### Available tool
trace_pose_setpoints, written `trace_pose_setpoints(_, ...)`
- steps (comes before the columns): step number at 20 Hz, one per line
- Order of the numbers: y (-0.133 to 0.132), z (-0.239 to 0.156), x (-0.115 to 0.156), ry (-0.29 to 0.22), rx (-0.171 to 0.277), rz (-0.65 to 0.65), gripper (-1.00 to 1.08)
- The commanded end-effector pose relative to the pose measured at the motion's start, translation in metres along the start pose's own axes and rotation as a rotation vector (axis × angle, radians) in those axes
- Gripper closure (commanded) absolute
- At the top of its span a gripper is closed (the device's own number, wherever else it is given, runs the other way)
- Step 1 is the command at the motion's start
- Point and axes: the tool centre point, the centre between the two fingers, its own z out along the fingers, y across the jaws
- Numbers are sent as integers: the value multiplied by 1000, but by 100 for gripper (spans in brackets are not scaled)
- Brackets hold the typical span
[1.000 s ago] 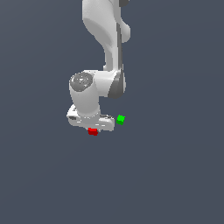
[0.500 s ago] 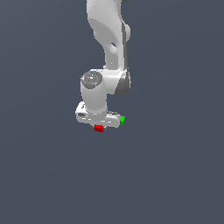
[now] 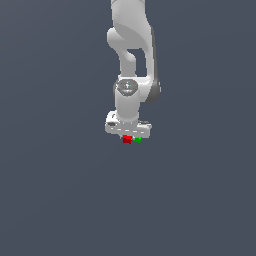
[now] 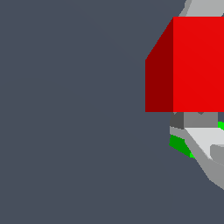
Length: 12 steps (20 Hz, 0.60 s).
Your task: Stack the red cube on top of the green cube.
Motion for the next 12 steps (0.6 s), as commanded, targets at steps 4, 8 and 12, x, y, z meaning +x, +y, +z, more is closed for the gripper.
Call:
trace_pose_setpoints(4, -26, 11, -31, 1, 0, 0, 108)
trace_pose_setpoints(8, -39, 18, -45, 0, 0, 1, 108)
trace_pose_setpoints(12, -45, 20, -52, 0, 0, 1, 108)
